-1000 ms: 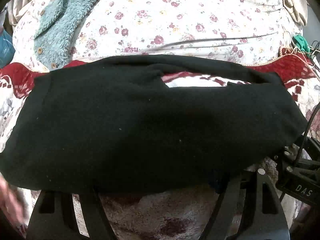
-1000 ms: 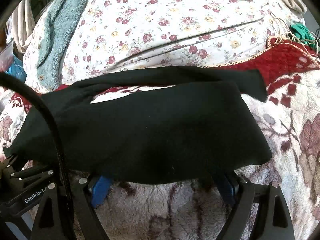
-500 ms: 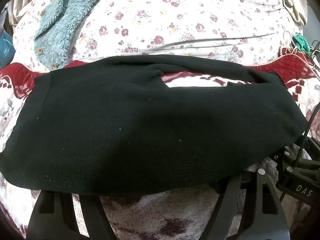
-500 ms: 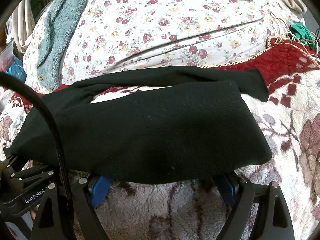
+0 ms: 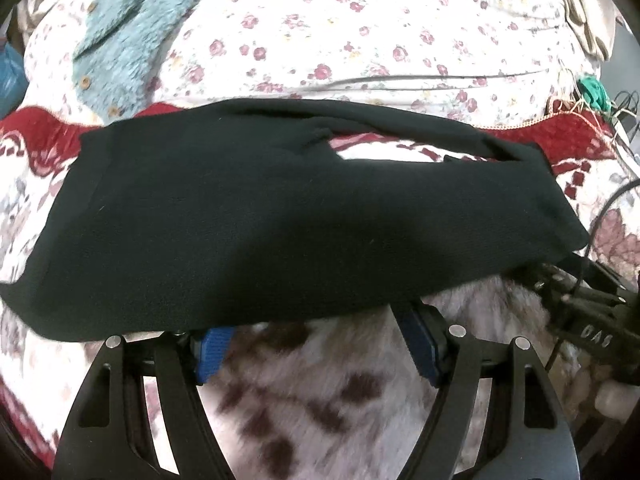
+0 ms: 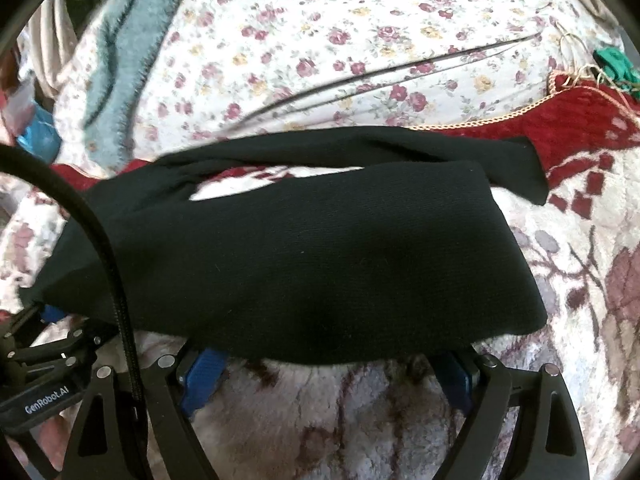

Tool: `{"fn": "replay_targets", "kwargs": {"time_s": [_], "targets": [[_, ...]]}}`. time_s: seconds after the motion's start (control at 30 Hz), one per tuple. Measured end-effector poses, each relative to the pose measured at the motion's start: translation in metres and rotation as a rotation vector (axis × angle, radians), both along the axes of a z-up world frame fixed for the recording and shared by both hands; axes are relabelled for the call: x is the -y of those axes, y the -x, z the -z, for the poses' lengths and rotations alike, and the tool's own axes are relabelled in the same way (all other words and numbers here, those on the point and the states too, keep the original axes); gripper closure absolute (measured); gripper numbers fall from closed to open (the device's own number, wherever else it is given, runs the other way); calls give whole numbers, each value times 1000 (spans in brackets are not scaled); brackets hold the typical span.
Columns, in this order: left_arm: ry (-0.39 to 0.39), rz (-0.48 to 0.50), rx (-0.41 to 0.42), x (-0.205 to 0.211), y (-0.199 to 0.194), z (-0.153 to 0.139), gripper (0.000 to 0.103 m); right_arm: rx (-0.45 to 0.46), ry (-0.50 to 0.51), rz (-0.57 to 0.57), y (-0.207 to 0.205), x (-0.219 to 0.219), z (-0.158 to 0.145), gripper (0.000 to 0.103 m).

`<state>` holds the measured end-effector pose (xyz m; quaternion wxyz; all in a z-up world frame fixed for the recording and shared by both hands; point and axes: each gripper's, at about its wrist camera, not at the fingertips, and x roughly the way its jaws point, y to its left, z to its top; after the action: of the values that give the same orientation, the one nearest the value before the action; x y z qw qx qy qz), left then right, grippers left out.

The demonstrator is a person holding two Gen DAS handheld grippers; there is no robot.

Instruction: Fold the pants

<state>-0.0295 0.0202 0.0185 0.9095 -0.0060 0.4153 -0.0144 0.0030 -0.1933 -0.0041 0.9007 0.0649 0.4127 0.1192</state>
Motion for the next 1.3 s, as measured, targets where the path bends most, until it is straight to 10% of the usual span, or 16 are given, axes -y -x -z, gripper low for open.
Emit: {"fn": "replay_targets", "kwargs": {"time_s": [0.33,0.7,1.3], "targets": [[214,-92,101,-69,45,-13,28,37,-156,7,43,6,-15,19],[447,-292,34,-152,61,-1,28,-29,-276,23,34,19,-5,19],[417,-309,-25,-155,18,4,28,20,-500,97,2,53,9,54]]}}
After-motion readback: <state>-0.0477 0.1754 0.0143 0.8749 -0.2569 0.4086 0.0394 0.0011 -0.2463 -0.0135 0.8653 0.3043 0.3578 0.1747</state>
